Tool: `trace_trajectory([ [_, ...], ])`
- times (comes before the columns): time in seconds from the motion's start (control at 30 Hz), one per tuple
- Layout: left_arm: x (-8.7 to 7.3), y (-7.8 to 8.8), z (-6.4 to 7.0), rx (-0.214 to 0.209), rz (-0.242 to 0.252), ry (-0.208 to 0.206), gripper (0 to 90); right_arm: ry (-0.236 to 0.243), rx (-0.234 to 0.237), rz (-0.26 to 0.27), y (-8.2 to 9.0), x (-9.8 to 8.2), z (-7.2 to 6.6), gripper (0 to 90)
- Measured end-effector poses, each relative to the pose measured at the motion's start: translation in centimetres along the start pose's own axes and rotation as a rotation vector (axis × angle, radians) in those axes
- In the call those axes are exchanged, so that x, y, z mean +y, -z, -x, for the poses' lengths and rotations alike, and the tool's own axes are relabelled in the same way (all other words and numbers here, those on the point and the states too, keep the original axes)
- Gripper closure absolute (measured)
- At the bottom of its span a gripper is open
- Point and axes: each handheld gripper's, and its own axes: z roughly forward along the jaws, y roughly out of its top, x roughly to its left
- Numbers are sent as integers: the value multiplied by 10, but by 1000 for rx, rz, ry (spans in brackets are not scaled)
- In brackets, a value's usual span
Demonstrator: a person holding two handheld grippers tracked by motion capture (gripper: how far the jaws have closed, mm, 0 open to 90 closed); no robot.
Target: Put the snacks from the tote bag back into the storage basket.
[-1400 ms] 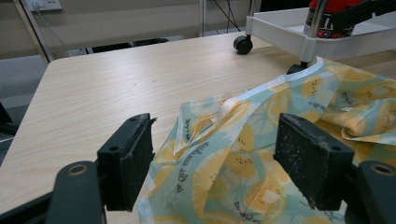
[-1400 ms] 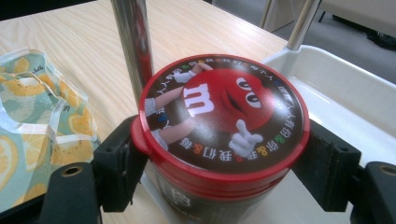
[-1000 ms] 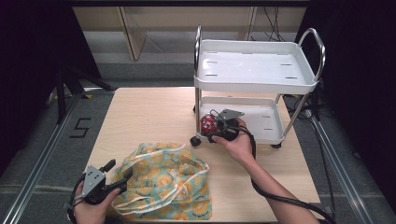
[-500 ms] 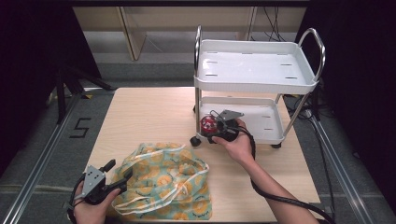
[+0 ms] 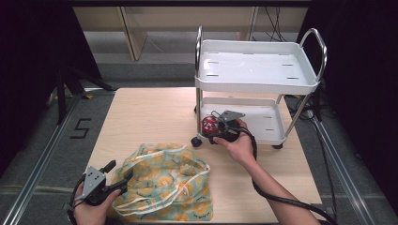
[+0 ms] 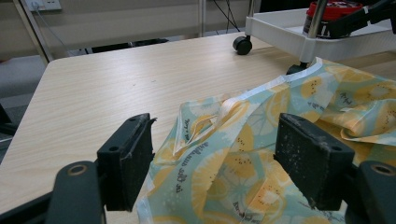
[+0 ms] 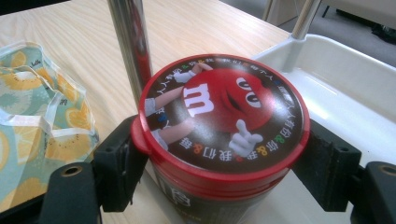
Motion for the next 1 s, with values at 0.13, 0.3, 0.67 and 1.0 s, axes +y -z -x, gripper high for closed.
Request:
trace_trajectory([
  [0.13, 0, 0, 0, -2, 0, -2, 272, 2, -1, -2, 0, 0, 0, 258],
  [0.3, -1, -1, 0, -6, 15, 4, 272, 3, -5, -10, 0, 0, 1, 253],
  [0.67, 0, 0, 0, 0, 0, 0, 272, -31, 12, -15, 9, 1, -2, 185],
  [1.0, 1, 1, 0, -2, 11, -3, 272, -23, 8, -6, 24, -3, 0, 173],
])
